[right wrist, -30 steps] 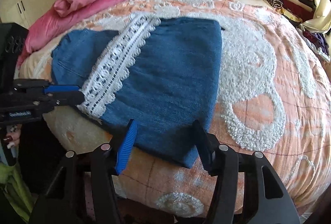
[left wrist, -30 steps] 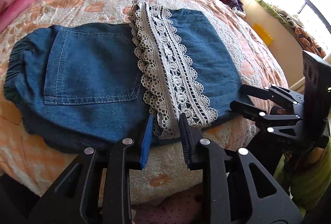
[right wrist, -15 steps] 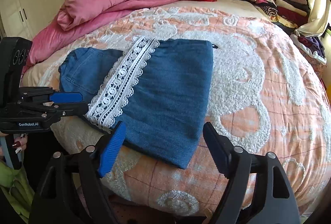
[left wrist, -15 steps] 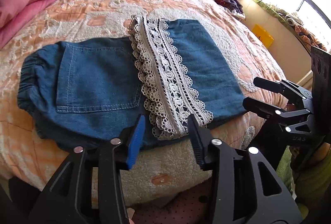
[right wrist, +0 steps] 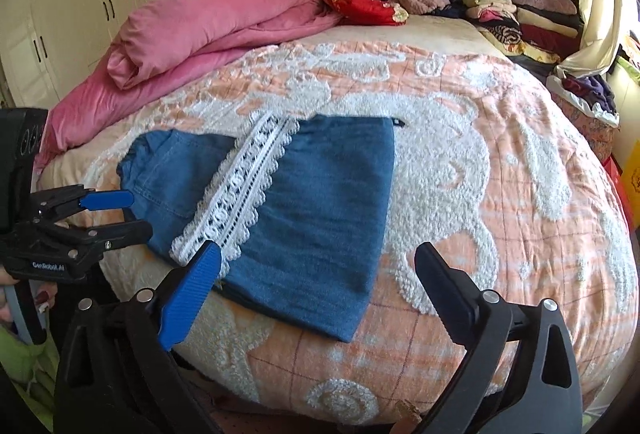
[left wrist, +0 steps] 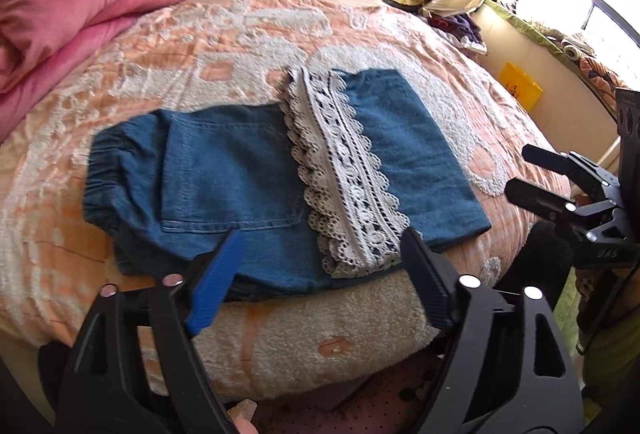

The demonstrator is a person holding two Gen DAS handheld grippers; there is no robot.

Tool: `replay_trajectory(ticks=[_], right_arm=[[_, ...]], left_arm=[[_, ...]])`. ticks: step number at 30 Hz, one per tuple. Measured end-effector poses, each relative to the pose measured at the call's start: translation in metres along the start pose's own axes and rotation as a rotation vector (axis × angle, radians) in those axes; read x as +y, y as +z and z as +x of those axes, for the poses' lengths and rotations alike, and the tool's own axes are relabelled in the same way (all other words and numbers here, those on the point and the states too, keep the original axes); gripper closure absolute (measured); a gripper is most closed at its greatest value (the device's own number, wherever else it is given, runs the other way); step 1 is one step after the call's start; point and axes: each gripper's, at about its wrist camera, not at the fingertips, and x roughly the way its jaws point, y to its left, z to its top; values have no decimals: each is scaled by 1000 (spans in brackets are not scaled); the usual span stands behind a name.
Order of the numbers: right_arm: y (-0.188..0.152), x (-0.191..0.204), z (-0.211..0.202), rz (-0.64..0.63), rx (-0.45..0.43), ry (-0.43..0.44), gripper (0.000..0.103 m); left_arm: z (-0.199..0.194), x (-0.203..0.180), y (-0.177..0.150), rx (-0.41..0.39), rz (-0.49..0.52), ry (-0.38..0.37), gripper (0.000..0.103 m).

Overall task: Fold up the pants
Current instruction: 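Move the right tool to the elastic waistband while the left tool reaches the pants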

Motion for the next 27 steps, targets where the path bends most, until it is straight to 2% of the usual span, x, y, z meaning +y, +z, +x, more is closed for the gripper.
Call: replay_trajectory(ticks=[7,15,27], right_arm=[[24,15,-2,-34,-25,34,6],[60,55,14,-121,-18,117,6],[104,125,71,-277,63,208,6]], left_arm=[[-9,14,-1,-28,-13,35,14],[-12,45,-9,-31,-78,50,14],[-13,108,-33,-21,-262,5,14]])
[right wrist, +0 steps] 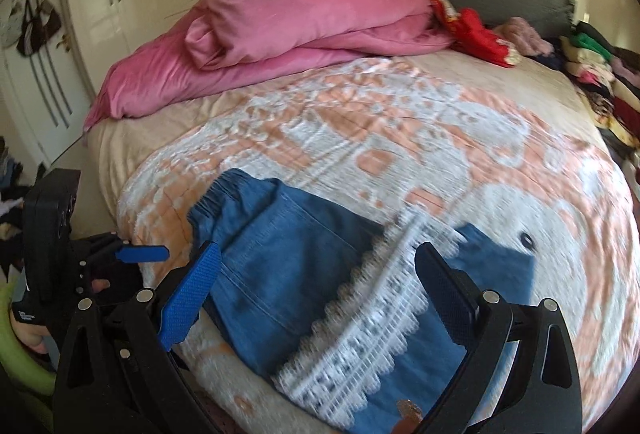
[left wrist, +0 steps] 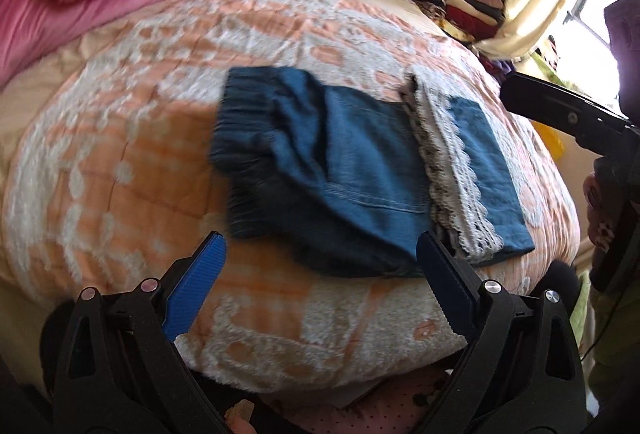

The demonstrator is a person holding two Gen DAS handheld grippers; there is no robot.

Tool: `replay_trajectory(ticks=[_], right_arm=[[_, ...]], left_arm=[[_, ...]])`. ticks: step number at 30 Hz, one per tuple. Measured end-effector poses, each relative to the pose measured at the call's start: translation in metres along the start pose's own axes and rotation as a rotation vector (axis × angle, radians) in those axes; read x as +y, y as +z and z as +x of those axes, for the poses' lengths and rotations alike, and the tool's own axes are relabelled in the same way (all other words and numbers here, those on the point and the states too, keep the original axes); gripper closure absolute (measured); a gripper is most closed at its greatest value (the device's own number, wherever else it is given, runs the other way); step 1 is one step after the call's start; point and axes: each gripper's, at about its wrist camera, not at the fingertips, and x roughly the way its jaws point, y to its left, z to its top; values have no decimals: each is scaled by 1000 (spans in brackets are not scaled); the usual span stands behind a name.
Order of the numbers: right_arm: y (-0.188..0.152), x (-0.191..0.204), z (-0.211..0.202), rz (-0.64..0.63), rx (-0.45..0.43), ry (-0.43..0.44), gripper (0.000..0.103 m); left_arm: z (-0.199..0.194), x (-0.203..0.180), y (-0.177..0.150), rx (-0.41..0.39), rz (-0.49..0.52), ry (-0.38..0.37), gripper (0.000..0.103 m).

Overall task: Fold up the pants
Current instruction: 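Move the right tool to the elastic waistband while the left tool reaches the pants, then grip the waistband end with both tools and fold it toward the hem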

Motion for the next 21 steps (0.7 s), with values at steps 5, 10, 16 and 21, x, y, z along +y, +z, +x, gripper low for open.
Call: replay_trajectory(ticks=[5,10,16,21], right_arm=[[22,18,35,-65,53,51,6],[42,35,73,-115,109,113,6],[58,49,124,-159,211,154,6],[60,59,162,-200,305,168,6]], left_arm=[[3,19,-7,20,-86,-64,14],[13,27,-9,51,-181,-180,33],[27,25,-7,66,-217,-219,37],[37,27,-3,55,-250,-228,33]])
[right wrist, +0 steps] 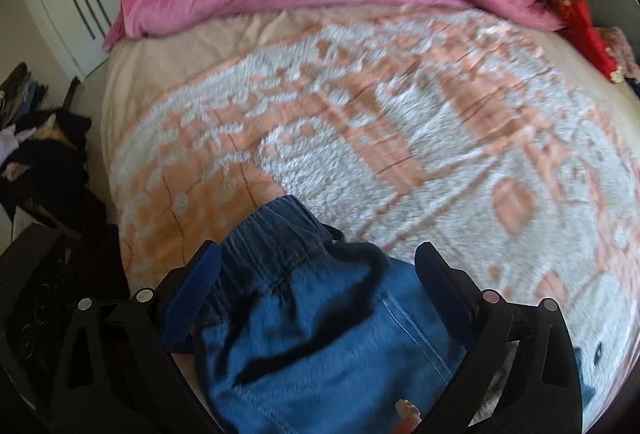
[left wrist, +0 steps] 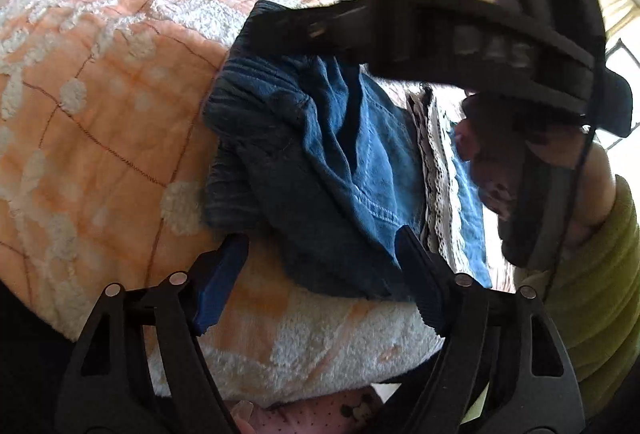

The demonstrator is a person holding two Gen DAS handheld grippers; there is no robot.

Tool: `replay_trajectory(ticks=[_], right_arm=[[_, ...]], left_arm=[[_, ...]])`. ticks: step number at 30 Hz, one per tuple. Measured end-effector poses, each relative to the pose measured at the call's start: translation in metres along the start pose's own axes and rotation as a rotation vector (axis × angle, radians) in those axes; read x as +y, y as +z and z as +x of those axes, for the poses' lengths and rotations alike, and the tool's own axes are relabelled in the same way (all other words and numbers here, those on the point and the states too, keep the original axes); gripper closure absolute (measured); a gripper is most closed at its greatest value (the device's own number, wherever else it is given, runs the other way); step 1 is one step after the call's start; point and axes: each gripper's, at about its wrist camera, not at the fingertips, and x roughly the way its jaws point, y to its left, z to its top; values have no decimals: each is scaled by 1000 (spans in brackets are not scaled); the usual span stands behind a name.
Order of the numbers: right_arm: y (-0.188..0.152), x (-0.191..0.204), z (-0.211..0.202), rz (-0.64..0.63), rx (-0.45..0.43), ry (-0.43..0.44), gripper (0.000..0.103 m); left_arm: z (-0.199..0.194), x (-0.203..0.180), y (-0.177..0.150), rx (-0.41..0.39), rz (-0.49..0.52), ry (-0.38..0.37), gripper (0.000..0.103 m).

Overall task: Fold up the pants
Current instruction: 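Grip the waistband end with both tools and fold it toward the hem, then lay the folded half down on the pants and open both tools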

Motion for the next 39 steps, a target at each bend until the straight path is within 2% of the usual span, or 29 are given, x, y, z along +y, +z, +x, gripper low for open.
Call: replay_trajectory(ticks=[2,3,5,8,9,10,11,17,27,28,30,32,35,37,39], right_arm=[[0,-1,12,11,21,45,8],[-1,-2,16,21,32,79,16],[-7,-4,24,43,48,138,25],[-12,-10,17,71,16,191,50],[-15,-13,11,76,0,200,58],[-16,-15,6,77,-8,203,61],[-19,-17,-2,83,-26,215,64],[-41,-48,-62,174,-182,272,64],[-96,-101,-124,305,-332,275,61],[-102,-104,-127,312,-342,277,59],[-116,-111,-135,338,-371,274,39],[-138,-124,-145,392,-411,245,32],[-175,-145,-156,488,-422,147,26],[-201,-156,-158,553,-416,113,24],[-217,-161,-156,595,-404,90,18]], left_arm=[[4,2,4,-4,-9,-5,31],[6,2,4,-6,-13,-6,31],[9,0,5,-7,-9,3,31],[8,-8,5,-1,20,24,35],[8,-10,5,-1,24,21,46],[7,-12,6,-1,23,16,59],[6,-14,7,1,22,8,61],[-1,-45,16,-29,81,-34,62],[15,-118,13,-22,232,-82,62],[21,-125,15,-19,242,-86,62],[31,-140,12,0,275,-107,62],[37,-153,1,59,339,-152,55],[37,-160,-10,86,397,-178,54],[31,-154,-10,60,404,-150,54],[27,-151,-7,29,410,-87,55]])
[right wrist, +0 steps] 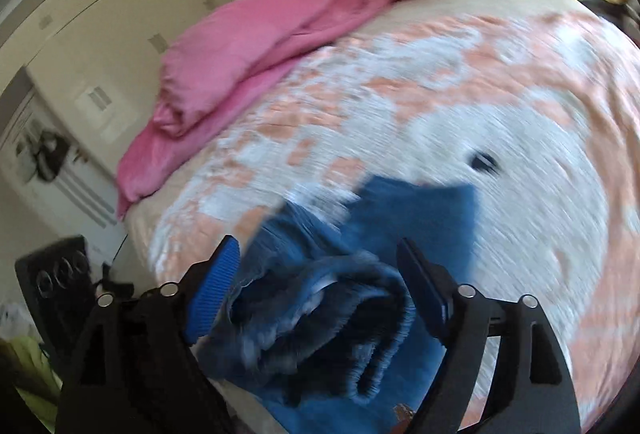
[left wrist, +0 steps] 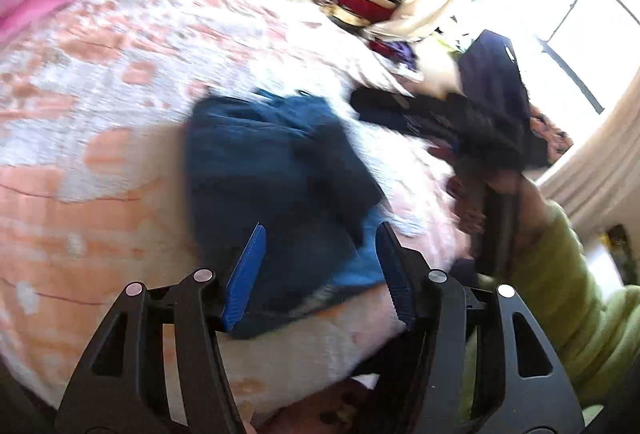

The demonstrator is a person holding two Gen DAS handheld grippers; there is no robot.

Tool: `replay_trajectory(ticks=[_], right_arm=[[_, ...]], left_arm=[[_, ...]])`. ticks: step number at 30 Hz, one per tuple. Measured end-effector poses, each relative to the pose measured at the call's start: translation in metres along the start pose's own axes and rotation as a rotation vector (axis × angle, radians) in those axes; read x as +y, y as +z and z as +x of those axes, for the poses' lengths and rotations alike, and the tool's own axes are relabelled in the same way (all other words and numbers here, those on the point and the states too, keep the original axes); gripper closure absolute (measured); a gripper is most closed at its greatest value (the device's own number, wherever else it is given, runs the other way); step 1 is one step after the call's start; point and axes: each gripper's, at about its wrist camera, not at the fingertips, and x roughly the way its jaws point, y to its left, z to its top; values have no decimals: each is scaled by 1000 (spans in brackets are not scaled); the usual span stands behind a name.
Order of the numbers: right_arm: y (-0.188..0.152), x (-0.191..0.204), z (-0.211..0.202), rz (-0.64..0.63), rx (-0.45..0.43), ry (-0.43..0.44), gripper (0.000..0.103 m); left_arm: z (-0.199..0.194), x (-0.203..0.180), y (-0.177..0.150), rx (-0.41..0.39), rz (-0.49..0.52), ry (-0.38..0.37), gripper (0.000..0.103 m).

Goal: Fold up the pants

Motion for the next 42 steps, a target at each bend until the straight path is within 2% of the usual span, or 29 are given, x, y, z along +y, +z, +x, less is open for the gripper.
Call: replay_trajectory(ticks=[2,3,5,8,9,10,11,12,13,15,17,19,21,23,25,30,35,39,42], right_arm=[[-9,-8,-1,28,8,-13,18],[-11,-10,2,40,16,-17,13],[-16,-13,7,62,32,-44,7],[-21,-8,21,60,63,-56,8],[-23,-5,28,47,85,-61,32],[-25,-4,33,31,106,-54,50],[-26,-1,37,11,115,-50,53],[-26,3,36,0,104,-42,61],[-24,8,31,-9,81,-8,65],[-20,10,22,-16,39,24,66],[-18,6,21,-22,35,-16,66],[-22,-9,25,26,61,-62,65],[-25,-18,28,59,72,-107,52],[-27,-20,25,61,64,-132,43],[-29,-16,17,45,47,-139,41],[-31,-6,-7,14,-16,-169,27],[-32,-3,-31,12,-69,-196,21],[-35,0,-48,6,-94,-211,15],[-41,2,-58,2,-110,-222,14]], left_arm=[[6,5,5,11,4,53,65],[13,5,7,21,12,80,67],[24,5,7,38,30,111,67],[39,-1,-6,88,58,136,67],[40,-7,-12,99,70,147,67],[43,-9,-14,103,81,158,67],[46,-9,-17,103,88,173,67],[45,-9,-17,101,90,176,67],[44,-9,-17,98,91,176,67],[43,-8,-17,92,82,170,67],[42,-9,-16,93,73,162,67],[42,-11,-17,94,76,161,66],[41,-13,-18,96,77,160,66],[40,-15,-17,97,82,163,65],[38,-17,-17,95,83,162,61],[33,-21,-17,89,89,166,54],[25,-24,-15,71,96,174,47],[17,-26,-13,56,99,180,38],[12,-28,-12,43,98,188,36]])
